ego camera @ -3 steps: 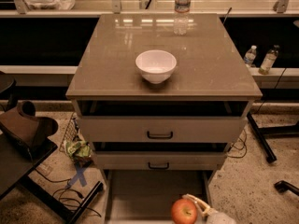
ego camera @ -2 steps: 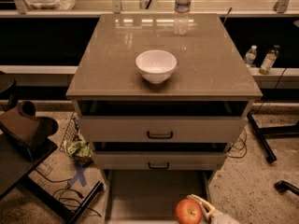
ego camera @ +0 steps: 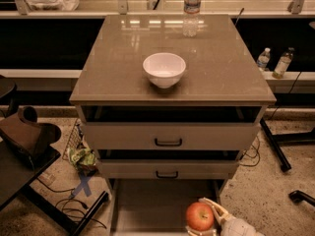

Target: Pick apple from bottom drawer and place on counter

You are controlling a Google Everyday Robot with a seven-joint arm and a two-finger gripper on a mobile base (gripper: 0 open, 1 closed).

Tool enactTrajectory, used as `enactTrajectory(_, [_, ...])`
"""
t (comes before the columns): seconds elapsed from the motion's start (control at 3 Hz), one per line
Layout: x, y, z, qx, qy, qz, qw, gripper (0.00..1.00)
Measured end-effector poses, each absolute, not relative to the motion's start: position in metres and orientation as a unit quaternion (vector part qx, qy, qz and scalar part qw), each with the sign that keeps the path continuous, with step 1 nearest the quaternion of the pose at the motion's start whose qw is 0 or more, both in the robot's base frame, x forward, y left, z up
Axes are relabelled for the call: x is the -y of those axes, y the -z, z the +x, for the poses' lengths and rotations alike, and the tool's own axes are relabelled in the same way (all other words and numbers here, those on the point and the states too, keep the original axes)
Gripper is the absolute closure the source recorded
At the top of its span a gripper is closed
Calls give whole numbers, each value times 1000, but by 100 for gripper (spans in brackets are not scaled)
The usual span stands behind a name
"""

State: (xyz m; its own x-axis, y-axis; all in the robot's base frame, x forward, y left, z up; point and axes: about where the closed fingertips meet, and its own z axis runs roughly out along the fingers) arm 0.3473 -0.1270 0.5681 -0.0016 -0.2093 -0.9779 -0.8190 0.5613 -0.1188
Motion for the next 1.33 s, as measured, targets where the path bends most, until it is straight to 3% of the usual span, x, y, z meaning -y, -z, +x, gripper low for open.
enactTrajectory(1.33, [204, -804, 497, -739, -168, -346, 554, 100])
